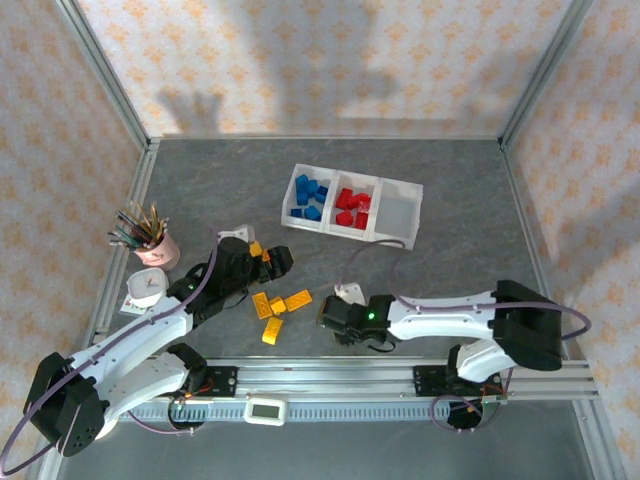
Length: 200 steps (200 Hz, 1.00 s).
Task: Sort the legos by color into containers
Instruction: Pick up the lego from the bottom-center of the table, then place the lego in the container.
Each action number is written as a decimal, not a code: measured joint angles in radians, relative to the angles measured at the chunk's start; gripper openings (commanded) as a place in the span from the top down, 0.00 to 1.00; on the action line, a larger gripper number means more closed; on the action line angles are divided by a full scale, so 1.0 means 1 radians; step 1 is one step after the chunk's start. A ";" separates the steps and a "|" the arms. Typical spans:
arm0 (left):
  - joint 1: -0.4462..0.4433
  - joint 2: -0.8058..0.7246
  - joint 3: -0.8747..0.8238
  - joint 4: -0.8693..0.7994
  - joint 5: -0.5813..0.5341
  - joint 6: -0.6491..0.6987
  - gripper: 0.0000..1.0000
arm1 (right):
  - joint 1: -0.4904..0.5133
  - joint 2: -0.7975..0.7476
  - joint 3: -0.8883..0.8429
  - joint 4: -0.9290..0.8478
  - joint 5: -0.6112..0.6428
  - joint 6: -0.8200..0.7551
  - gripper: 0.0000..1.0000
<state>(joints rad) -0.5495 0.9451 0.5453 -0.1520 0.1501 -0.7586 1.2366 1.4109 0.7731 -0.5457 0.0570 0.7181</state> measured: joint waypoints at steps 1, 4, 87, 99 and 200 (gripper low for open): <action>0.000 0.000 0.001 0.000 0.000 0.000 0.01 | -0.002 -0.002 0.001 0.000 0.000 -0.002 0.59; 0.000 0.001 0.005 -0.001 0.000 0.000 0.01 | -0.014 -0.010 0.010 0.001 0.003 -0.007 0.59; 0.035 0.115 0.187 0.001 -0.049 0.061 0.01 | -0.396 0.117 0.322 0.103 0.095 -0.304 0.58; 0.040 0.131 0.206 0.006 -0.057 0.066 0.01 | -0.446 0.180 0.381 0.133 0.105 -0.346 0.58; 0.079 0.180 0.214 0.100 -0.054 0.042 0.01 | -0.642 0.550 0.710 0.232 0.130 -0.537 0.44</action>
<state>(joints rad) -0.4702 1.1252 0.7597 -0.0517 0.0959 -0.7170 0.5945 1.9606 1.4834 -0.3141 0.1867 0.1814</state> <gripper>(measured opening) 0.991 0.520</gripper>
